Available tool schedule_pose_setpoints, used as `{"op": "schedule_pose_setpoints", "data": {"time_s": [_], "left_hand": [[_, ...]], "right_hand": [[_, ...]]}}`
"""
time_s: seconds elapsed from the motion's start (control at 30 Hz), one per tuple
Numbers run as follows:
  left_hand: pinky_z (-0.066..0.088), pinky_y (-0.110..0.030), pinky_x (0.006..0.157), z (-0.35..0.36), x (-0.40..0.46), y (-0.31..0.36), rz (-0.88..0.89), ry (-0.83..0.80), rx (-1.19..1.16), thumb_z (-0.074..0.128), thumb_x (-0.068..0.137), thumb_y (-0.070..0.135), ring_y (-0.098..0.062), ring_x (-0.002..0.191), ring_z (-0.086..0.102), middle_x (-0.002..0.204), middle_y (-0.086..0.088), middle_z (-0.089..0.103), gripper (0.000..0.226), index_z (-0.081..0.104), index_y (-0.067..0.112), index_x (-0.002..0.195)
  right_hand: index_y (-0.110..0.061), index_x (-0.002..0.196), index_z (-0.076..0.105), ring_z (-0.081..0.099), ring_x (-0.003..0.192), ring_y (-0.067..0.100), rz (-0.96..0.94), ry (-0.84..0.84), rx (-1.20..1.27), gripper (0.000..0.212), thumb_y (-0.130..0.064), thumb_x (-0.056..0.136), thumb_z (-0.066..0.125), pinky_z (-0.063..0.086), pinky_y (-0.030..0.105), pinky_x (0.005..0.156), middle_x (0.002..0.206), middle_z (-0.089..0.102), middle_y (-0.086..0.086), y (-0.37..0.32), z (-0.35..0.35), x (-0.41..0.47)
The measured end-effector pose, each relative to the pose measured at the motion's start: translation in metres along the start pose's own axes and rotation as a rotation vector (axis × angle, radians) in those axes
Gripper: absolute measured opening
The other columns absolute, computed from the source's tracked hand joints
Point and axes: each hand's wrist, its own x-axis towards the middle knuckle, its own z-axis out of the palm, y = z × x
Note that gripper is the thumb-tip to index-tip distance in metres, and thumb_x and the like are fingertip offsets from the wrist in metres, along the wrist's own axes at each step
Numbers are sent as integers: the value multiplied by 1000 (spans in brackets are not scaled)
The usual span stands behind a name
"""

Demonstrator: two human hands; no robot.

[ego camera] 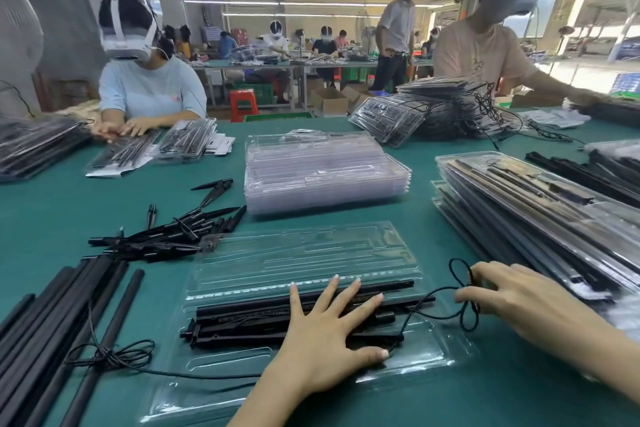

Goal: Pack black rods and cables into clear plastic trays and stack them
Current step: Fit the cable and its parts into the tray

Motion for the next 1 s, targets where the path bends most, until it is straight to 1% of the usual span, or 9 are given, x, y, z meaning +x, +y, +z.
{"op": "schedule_pose_setpoints", "data": {"time_s": [0.07,0.13,0.17,0.3,0.43,0.57,0.7,0.83,1.0], "left_hand": [[-28,-60,104,1,0,1,-10,6,-4,33,82,78,-4,141,-26,156,23,-14,67,-1,64,139],[-28,-61,104,1,1,1,-22,10,-10,35,81,78,-4,141,-25,156,24,-13,69,1,64,140],[-28,-61,104,0,2,2,-29,8,-11,36,81,77,-4,142,-25,156,24,-12,70,2,64,140],[-31,-65,98,1,4,7,-64,-13,-5,37,82,74,-9,142,-26,156,21,-14,71,1,62,141],[-33,-65,96,7,1,13,-56,32,-9,36,87,67,-8,142,-26,155,22,-19,67,-5,62,140],[-33,-63,98,9,1,13,-43,59,-28,37,88,65,-6,143,-23,157,23,-13,67,-6,63,139],[-30,-64,99,8,0,13,-37,58,-32,37,90,62,-6,143,-23,157,22,-10,65,-4,62,140],[-31,-60,100,7,0,12,5,64,-74,38,96,50,-6,143,-21,157,23,-8,59,1,62,141],[-25,-44,111,-5,-8,14,62,227,-451,41,101,29,14,138,1,141,40,16,44,34,66,125]], "right_hand": [[-34,85,75,61,78,21,-16,42,89,46,-29,43,94,53,30,54,109,62,11,-3,-6,0],[-38,82,74,52,99,24,-51,139,75,22,-53,65,72,53,39,64,130,51,9,-6,-7,0],[-37,81,74,50,100,22,-57,170,79,27,-59,72,61,52,38,68,131,51,6,-7,-5,0],[-21,88,76,49,69,2,43,230,437,46,-55,90,46,41,18,63,80,55,-7,-28,3,-1],[-24,93,76,48,63,-1,-16,98,792,46,-60,90,48,39,15,58,71,44,-15,-44,15,1],[-40,97,69,46,87,-2,-99,-98,785,36,-65,88,44,34,18,84,87,44,-21,-50,27,8],[-42,86,68,43,112,4,-95,-97,809,34,-68,86,45,23,18,102,112,45,-20,-54,33,19],[-42,90,70,54,100,1,-50,-52,904,28,-65,81,58,40,17,87,100,54,-21,-65,41,28],[-61,96,64,29,113,-6,-49,30,714,29,-75,72,55,17,14,96,115,36,-31,-68,45,27]]}}
